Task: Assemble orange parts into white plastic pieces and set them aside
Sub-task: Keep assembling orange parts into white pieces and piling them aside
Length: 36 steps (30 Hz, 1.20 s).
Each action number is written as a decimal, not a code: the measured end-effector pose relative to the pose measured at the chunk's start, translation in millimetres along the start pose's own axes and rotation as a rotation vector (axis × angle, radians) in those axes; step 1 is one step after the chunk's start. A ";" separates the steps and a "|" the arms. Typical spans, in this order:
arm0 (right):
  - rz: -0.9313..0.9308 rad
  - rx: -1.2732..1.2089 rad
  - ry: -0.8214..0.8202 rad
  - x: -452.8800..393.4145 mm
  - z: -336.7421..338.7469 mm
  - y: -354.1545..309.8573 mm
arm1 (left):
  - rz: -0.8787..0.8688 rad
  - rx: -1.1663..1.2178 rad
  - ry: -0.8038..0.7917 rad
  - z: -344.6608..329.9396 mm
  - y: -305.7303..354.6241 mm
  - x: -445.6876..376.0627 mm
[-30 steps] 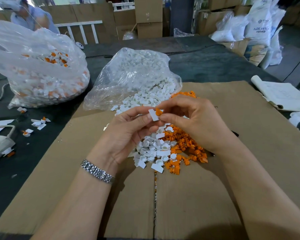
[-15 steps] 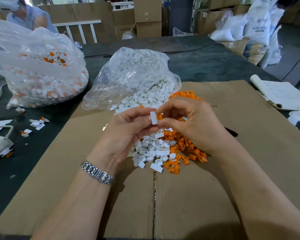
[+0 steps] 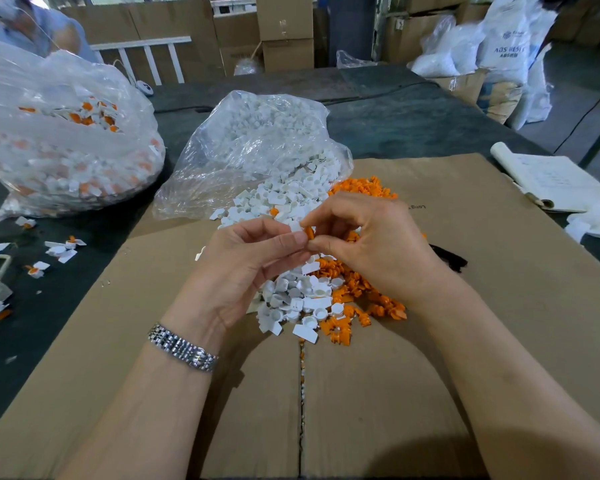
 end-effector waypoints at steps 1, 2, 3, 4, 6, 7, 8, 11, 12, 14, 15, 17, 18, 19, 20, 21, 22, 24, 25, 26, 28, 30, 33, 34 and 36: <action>-0.007 0.003 -0.010 0.1 -0.8 -0.2 | 0.010 -0.006 0.006 0.8 -0.5 -0.1; -0.014 0.009 -0.024 0.4 -1.9 -0.7 | 0.017 -0.011 0.019 1.4 -0.9 0.0; -0.018 0.015 -0.040 0.6 -3.0 -1.6 | 0.020 -0.013 0.035 2.1 -1.2 0.0; -0.020 0.022 -0.054 0.7 -3.4 -2.3 | 0.022 -0.012 0.050 2.6 -1.5 -0.2; -0.033 0.045 -0.058 0.6 0.1 0.5 | 0.025 -0.004 0.070 3.3 -1.6 -0.9; -0.065 0.079 -0.045 -0.1 4.1 4.9 | 0.026 0.002 0.075 4.0 -1.4 -1.3; -0.126 0.148 -0.026 -0.5 9.4 12.2 | 0.029 0.011 0.079 4.9 -1.2 -1.8; -0.467 0.524 -0.078 5.6 23.6 46.4 | 0.036 0.017 0.100 8.8 -0.1 -2.3; -0.577 0.595 -0.141 10.0 24.7 55.4 | 0.033 0.010 0.105 9.4 0.6 -2.1; -0.680 0.629 -0.239 15.8 22.3 65.3 | 0.026 -0.004 0.102 9.8 1.5 -1.9; -0.684 0.632 -0.250 16.2 21.2 66.0 | 0.025 -0.003 0.098 9.8 2.1 -1.9; -0.663 0.652 -0.225 14.8 20.7 64.3 | 0.025 0.013 0.087 10.1 2.7 -1.5; -0.659 0.665 -0.216 14.0 20.8 62.4 | 0.026 0.024 0.082 9.9 3.2 -1.2; -0.655 0.672 -0.213 12.9 20.7 60.9 | 0.029 0.035 0.078 9.7 3.8 -0.6; -0.654 0.672 -0.209 12.3 21.0 59.8 | 0.031 0.046 0.075 9.4 4.3 -0.1; -0.647 0.665 -0.194 11.7 22.2 58.0 | 0.031 0.056 0.074 8.8 4.8 0.4; -0.634 0.655 -0.166 11.3 24.4 55.1 | 0.028 0.062 0.075 8.5 5.3 0.7; -0.592 0.623 -0.078 9.4 31.8 47.3 | 0.019 0.069 0.083 8.5 6.1 0.8; -0.576 0.563 -0.034 7.7 36.8 42.3 | 0.015 0.072 0.087 8.7 6.4 0.5; -0.585 0.436 -0.004 6.4 41.7 37.6 | 0.010 0.071 0.090 8.8 6.7 0.3; -0.663 0.041 -0.034 5.7 45.6 27.4 | -0.006 0.068 0.092 9.2 7.3 0.2; -0.670 -0.143 -0.249 6.2 37.0 16.6 | -0.023 0.079 0.088 9.7 8.3 -0.2; -0.655 -0.211 -0.457 10.5 15.3 5.2 | -0.043 0.095 0.099 11.2 10.2 -0.4; -0.667 -0.231 -0.476 11.4 8.7 2.7 | -0.047 0.094 0.107 11.6 10.6 -0.4; -0.690 -0.260 -0.486 11.8 -0.2 -2.7 | -0.054 0.088 0.112 11.4 11.1 0.2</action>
Point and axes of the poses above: each hand's wrist, its own x-axis away from the middle knuckle, its own z-axis out of the back of the hand, y = z × x, the point moved 5 cm from there along -x, towards the middle knuckle
